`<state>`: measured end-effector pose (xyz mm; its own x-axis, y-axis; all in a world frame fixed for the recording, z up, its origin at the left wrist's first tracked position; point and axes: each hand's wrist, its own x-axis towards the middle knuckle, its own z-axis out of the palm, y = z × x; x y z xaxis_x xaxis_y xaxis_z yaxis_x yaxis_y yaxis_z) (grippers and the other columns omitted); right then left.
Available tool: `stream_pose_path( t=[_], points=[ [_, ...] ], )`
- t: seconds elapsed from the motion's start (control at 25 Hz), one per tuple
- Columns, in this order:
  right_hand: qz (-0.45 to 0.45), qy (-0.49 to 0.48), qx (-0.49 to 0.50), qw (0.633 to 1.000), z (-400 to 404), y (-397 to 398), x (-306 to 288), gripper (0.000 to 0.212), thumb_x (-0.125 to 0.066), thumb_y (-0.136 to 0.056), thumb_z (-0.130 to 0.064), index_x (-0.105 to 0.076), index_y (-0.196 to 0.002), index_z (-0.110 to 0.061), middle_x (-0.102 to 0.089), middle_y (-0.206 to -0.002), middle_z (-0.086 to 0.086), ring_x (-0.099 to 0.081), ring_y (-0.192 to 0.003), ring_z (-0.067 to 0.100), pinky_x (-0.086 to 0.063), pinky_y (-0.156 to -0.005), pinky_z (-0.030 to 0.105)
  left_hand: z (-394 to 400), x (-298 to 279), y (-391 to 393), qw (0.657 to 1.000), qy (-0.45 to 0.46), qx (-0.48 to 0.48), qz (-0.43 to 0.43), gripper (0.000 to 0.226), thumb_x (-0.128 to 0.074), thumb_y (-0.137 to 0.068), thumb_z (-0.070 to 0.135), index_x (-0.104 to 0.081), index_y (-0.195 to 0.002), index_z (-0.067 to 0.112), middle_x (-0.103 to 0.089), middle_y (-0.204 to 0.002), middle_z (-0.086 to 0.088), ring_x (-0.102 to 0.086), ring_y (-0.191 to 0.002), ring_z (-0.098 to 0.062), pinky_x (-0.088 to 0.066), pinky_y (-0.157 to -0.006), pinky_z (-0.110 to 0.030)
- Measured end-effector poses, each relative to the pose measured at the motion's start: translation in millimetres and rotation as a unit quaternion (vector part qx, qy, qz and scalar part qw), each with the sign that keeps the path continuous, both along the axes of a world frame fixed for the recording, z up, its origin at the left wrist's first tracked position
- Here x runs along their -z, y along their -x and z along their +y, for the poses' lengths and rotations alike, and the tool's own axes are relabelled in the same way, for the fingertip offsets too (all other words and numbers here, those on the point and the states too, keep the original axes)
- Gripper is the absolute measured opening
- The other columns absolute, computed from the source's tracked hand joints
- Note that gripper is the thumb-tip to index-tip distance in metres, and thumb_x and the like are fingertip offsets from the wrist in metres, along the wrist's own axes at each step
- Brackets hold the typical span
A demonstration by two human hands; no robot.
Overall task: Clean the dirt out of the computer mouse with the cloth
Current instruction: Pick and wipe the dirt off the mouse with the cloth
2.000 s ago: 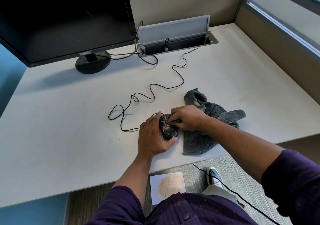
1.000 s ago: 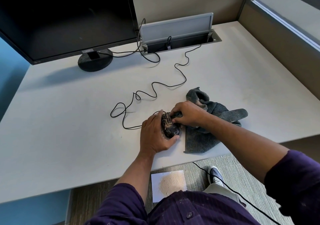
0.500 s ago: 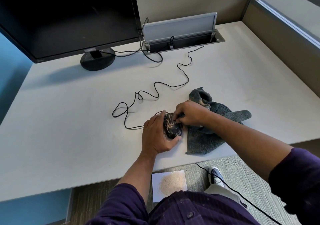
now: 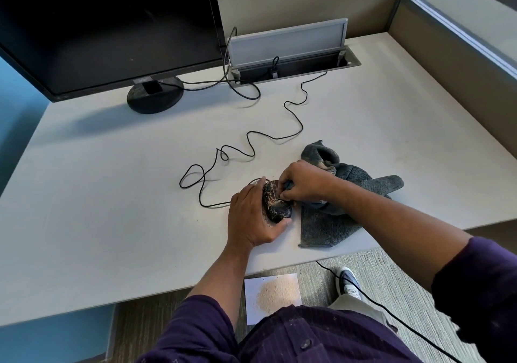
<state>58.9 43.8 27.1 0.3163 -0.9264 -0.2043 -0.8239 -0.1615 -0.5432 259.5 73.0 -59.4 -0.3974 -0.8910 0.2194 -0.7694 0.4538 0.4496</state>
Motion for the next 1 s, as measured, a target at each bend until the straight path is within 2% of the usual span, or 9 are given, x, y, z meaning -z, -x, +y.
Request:
stream_pose_path(
  t=[0.12,0.28,0.36,0.56,0.64,0.76,0.88,1.0],
  points=[
    [-0.012,0.058,0.062,0.996,3,-3,5,0.012,-0.07,-0.08,-0.019,-0.08,-0.088,-0.02,-0.076,-0.085,-0.006,-0.068,-0.081,0.008,-0.055,-0.081,0.025,2,0,1,1.0,0.004,-0.004,0.002,0.11,-0.074,-0.067,0.074,-0.047,-0.151,0.008,-0.06,-0.143,-0.005,-0.056,-0.134,-0.023,-0.045,-0.107,-0.041],
    [-0.008,0.021,-0.002,1.0,12,-3,2,0.01,-0.072,-0.076,-0.019,-0.079,-0.083,-0.022,-0.075,-0.079,-0.008,-0.066,-0.074,0.003,-0.048,-0.07,0.012,1,0,0,1.0,0.004,0.002,0.003,0.11,-0.075,-0.067,0.073,-0.048,-0.151,0.007,-0.06,-0.143,-0.005,-0.056,-0.134,-0.023,-0.045,-0.107,-0.041],
    [0.009,0.024,-0.019,0.999,10,-2,-1,0.01,-0.071,-0.077,-0.022,-0.079,-0.083,-0.023,-0.075,-0.079,-0.008,-0.066,-0.074,0.004,-0.05,-0.072,0.017,2,0,0,1.0,0.007,0.003,0.001,0.109,-0.074,-0.067,0.073,-0.048,-0.151,0.006,-0.061,-0.143,-0.006,-0.056,-0.134,-0.024,-0.045,-0.107,-0.041],
    [-0.006,0.076,0.094,0.993,5,-7,10,0.015,-0.067,-0.084,-0.018,-0.078,-0.095,-0.017,-0.076,-0.093,-0.001,-0.068,-0.087,0.014,-0.055,-0.083,0.03,3,-2,1,1.0,0.016,-0.002,0.003,0.106,-0.072,-0.068,0.071,-0.051,-0.149,0.005,-0.062,-0.142,-0.007,-0.058,-0.133,-0.026,-0.046,-0.106,-0.042],
    [-0.012,0.055,0.07,0.996,9,-4,12,0.014,-0.069,-0.082,-0.017,-0.079,-0.091,-0.019,-0.076,-0.09,-0.004,-0.068,-0.083,0.01,-0.055,-0.08,0.025,2,-2,1,1.0,0.013,0.001,0.001,0.107,-0.072,-0.068,0.071,-0.05,-0.149,0.005,-0.062,-0.142,-0.008,-0.057,-0.133,-0.026,-0.046,-0.106,-0.042],
    [-0.01,0.0,0.015,1.0,8,7,5,0.011,-0.075,-0.075,-0.019,-0.079,-0.082,-0.027,-0.075,-0.077,-0.012,-0.066,-0.073,-0.001,-0.045,-0.067,0.006,1,-2,1,1.0,0.008,0.003,-0.008,0.109,-0.075,-0.068,0.07,-0.049,-0.15,0.004,-0.061,-0.142,-0.008,-0.057,-0.133,-0.026,-0.045,-0.107,-0.043],
    [-0.038,0.044,0.081,0.995,1,13,6,0.011,-0.075,-0.079,-0.023,-0.08,-0.088,-0.026,-0.076,-0.084,-0.012,-0.065,-0.079,-0.003,-0.048,-0.074,0.01,1,-2,0,1.0,0.004,0.002,-0.01,0.11,-0.078,-0.067,0.069,-0.048,-0.151,0.005,-0.06,-0.143,-0.007,-0.056,-0.134,-0.026,-0.045,-0.107,-0.043],
    [-0.027,0.049,0.068,0.996,5,6,13,0.014,-0.077,-0.081,-0.025,-0.079,-0.095,-0.022,-0.075,-0.092,-0.011,-0.063,-0.083,-0.002,-0.04,-0.072,0.0,2,-3,0,1.0,0.004,0.001,-0.009,0.11,-0.076,-0.067,0.07,-0.048,-0.151,0.006,-0.06,-0.143,-0.007,-0.056,-0.134,-0.025,-0.045,-0.107,-0.043]
  ],
)
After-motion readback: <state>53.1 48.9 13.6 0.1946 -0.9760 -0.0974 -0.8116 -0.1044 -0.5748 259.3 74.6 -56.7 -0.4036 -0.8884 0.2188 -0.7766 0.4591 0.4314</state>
